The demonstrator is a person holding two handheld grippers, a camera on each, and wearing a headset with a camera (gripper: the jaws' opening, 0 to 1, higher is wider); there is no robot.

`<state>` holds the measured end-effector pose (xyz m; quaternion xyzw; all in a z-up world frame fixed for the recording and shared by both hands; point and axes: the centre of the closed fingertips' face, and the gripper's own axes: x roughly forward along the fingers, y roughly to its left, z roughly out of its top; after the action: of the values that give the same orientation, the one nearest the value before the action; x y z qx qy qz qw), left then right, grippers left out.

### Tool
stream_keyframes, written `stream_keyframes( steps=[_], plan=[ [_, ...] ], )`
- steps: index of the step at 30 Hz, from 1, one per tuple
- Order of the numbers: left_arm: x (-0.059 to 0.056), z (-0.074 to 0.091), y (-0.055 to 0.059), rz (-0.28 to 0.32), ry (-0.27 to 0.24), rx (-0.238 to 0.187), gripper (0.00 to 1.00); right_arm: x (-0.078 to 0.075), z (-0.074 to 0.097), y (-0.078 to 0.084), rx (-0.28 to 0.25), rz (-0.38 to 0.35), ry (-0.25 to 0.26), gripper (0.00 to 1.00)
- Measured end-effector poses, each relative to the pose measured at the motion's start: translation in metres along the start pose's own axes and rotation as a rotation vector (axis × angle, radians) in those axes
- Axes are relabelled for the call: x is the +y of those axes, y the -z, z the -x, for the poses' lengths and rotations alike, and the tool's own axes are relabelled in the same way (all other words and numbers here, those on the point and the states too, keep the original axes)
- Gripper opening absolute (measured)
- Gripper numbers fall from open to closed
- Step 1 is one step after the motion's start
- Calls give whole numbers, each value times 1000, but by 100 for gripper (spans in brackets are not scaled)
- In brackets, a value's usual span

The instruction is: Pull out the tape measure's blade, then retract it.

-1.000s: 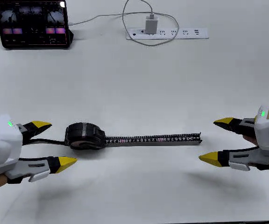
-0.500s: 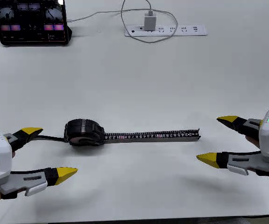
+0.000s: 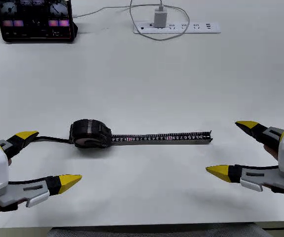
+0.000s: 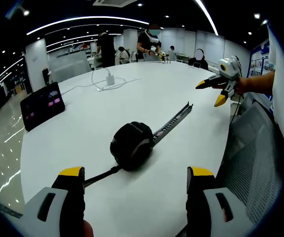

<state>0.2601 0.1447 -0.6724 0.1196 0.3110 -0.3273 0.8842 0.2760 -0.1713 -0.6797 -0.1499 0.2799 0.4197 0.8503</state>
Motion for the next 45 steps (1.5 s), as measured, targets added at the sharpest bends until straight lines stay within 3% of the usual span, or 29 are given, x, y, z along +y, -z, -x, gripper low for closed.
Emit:
stream_keyframes(
  steps=[10, 18, 26, 35, 45],
  plan=[
    [-14, 4, 10, 51, -24, -10, 90, 4, 5, 5, -20, -27, 36, 86],
    [-17, 8, 14, 82, -45, -27, 96, 8, 11, 11, -26, -39, 60, 93],
    [-21, 10, 17, 78, -49, -24, 99, 14, 11, 16, -23, -47, 56, 98],
    [-24, 9, 20, 71, -45, -18, 99, 18, 15, 22, -3, -48, 54, 98],
    [-23, 8, 15, 79, -45, -29, 99, 20, 16, 21, -5, -49, 53, 98]
  ],
)
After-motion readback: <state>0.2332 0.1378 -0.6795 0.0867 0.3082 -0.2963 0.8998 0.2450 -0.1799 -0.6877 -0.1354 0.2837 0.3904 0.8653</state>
